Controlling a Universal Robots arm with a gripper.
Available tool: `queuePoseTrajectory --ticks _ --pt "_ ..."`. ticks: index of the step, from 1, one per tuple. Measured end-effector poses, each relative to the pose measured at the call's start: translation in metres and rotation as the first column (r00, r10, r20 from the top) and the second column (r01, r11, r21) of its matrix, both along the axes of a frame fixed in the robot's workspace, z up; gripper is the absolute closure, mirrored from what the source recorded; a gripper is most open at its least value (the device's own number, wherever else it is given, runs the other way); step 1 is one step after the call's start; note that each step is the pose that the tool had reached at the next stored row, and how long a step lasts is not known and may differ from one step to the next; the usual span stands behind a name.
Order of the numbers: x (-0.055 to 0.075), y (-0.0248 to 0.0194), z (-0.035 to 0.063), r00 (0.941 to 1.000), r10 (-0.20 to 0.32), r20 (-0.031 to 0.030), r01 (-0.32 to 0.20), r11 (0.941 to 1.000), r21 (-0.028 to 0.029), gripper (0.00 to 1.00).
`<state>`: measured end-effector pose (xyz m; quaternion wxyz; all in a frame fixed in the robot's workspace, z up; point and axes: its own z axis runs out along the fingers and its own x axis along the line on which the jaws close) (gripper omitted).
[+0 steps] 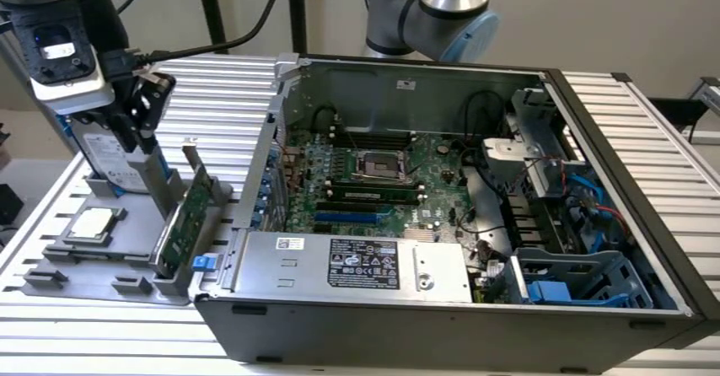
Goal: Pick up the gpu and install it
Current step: 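Pick up the gpu and move the gpu toward the slot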
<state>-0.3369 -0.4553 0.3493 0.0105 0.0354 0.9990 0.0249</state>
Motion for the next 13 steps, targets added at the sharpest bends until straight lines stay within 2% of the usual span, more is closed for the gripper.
queuePoseTrajectory --ticks 1,2,4,5,6,10,13 --pt "0.000 0.0000 0.0000 1.0000 0.000 0.0000 0.000 1.0000 0.0001 0.70" --pt "0.000 0.0000 0.0000 1.0000 0.000 0.0000 0.000 1.0000 0.0002 0.70" --pt "0.000 0.0000 0.0000 1.0000 0.000 0.0000 0.000 1.0000 0.0004 0.58" --pt "0.000 0.0000 0.0000 1.0000 0.000 0.0000 0.000 1.0000 0.0004 0.58" --pt "0.000 0.0000 0.0000 1.0000 0.000 0.0002 0.000 1.0000 0.0005 0.52" --pt "0.000 -0.0006 -0.0046 1.0000 0.000 0.0006 0.000 1.0000 -0.0005 0.52" --pt "0.000 -0.0033 -0.0102 1.0000 0.000 0.0007 0.000 1.0000 -0.0006 0.52"
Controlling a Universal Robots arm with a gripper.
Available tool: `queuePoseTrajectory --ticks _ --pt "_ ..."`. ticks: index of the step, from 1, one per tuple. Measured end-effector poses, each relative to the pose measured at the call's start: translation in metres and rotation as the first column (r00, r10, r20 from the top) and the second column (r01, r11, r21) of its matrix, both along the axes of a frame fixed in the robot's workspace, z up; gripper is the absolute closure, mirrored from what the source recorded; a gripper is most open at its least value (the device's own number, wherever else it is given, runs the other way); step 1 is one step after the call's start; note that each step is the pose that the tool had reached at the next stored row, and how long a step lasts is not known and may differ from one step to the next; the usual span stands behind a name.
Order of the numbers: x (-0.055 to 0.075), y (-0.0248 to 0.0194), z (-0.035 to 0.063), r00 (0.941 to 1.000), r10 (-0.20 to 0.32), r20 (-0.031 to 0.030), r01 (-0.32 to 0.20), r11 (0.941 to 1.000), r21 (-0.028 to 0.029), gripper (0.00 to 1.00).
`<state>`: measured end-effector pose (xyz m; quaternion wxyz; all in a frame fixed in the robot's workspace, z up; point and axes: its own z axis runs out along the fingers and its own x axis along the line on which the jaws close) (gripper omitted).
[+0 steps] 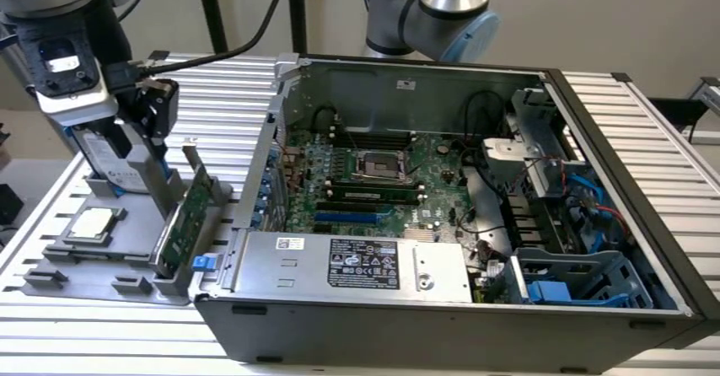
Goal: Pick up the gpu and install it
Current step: 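Pick up the gpu and move the gpu toward the slot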
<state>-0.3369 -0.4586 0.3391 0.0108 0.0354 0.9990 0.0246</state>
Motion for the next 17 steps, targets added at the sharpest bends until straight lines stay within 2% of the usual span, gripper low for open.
queuePoseTrajectory --ticks 8,17 --pt "0.000 -0.0075 -0.0145 1.0000 0.000 0.0001 0.000 1.0000 0.0000 0.52" --pt "0.008 -0.0149 -0.0309 1.0000 -0.005 0.0016 0.005 1.0000 0.0000 0.52"
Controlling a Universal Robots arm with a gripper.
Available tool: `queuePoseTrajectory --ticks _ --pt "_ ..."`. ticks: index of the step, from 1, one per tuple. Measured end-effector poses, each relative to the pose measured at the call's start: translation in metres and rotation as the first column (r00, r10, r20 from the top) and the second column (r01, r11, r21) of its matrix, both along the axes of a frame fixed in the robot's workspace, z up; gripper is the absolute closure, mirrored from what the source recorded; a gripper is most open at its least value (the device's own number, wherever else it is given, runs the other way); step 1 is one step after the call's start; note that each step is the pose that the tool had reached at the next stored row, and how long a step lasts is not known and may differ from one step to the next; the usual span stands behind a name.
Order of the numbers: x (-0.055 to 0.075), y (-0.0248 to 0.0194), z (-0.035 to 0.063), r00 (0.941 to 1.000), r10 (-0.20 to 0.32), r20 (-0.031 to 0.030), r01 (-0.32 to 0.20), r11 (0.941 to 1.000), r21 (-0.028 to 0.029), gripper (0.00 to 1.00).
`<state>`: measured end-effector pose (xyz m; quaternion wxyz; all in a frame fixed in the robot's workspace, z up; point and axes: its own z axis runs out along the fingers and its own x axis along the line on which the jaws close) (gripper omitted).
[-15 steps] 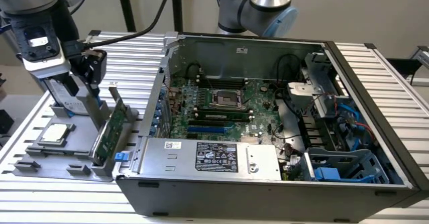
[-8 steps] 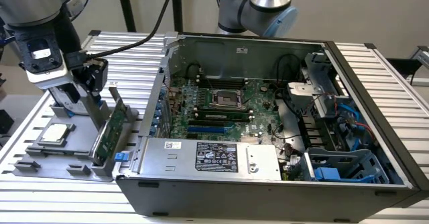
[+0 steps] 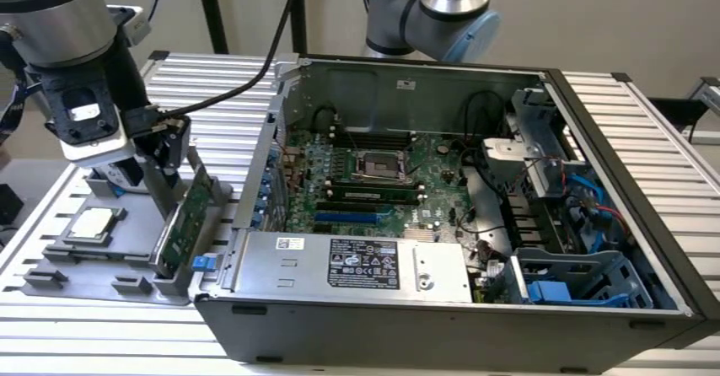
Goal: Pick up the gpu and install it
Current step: 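Pick up the gpu and move the gpu toward the slot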
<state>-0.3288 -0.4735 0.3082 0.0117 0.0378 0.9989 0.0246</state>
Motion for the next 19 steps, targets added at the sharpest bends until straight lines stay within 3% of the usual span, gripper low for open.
queuePoseTrajectory --ticks 10,19 --pt "0.003 -0.0045 -0.0180 0.9997 -0.025 0.0017 0.025 0.9997 -0.0001 0.52" --pt "0.006 -0.0048 -0.0346 0.9983 -0.059 0.0018 0.059 0.9983 0.0001 0.52"
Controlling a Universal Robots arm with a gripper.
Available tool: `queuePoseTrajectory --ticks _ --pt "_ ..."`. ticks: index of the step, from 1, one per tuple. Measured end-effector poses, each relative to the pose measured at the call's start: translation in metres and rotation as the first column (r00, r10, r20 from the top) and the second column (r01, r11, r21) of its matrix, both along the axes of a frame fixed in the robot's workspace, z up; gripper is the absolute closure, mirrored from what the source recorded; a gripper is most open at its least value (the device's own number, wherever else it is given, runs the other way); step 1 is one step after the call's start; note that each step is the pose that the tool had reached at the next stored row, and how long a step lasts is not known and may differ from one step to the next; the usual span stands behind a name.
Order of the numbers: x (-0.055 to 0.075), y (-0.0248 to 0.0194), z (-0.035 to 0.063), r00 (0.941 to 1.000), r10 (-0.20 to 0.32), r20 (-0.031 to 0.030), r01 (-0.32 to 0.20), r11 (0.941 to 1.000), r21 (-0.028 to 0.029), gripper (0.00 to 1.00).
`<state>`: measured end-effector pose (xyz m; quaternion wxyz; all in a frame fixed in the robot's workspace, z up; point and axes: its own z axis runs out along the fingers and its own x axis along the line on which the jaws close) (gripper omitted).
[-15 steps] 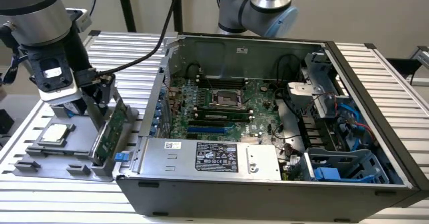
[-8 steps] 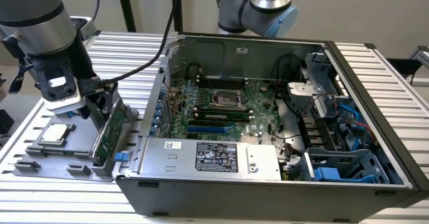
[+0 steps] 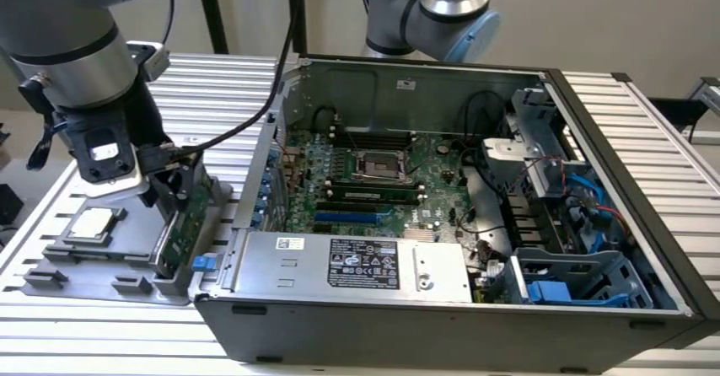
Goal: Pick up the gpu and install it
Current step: 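Pick up the gpu and move the gpu toward the slot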
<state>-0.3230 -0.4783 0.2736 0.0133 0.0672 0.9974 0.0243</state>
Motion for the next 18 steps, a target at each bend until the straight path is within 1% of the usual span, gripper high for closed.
queuePoseTrajectory --ticks 10,15,16,17,18 --pt "0.000 0.0003 -0.0180 0.9999 -0.014 0.0000 0.014 0.9999 -0.0001 0.52" --pt "0.000 0.0028 -0.0272 0.9999 -0.014 0.0000 0.014 0.9999 0.0000 0.52" --pt "0.000 0.0033 -0.0290 0.9999 -0.014 0.0005 0.014 0.9999 0.0000 0.52" --pt "-0.001 0.0035 -0.0307 0.9999 -0.014 0.0027 0.014 0.9999 0.0000 0.52" --pt "-0.002 0.0035 -0.0317 0.9999 -0.014 0.0075 0.014 0.9999 -0.0002 0.52"
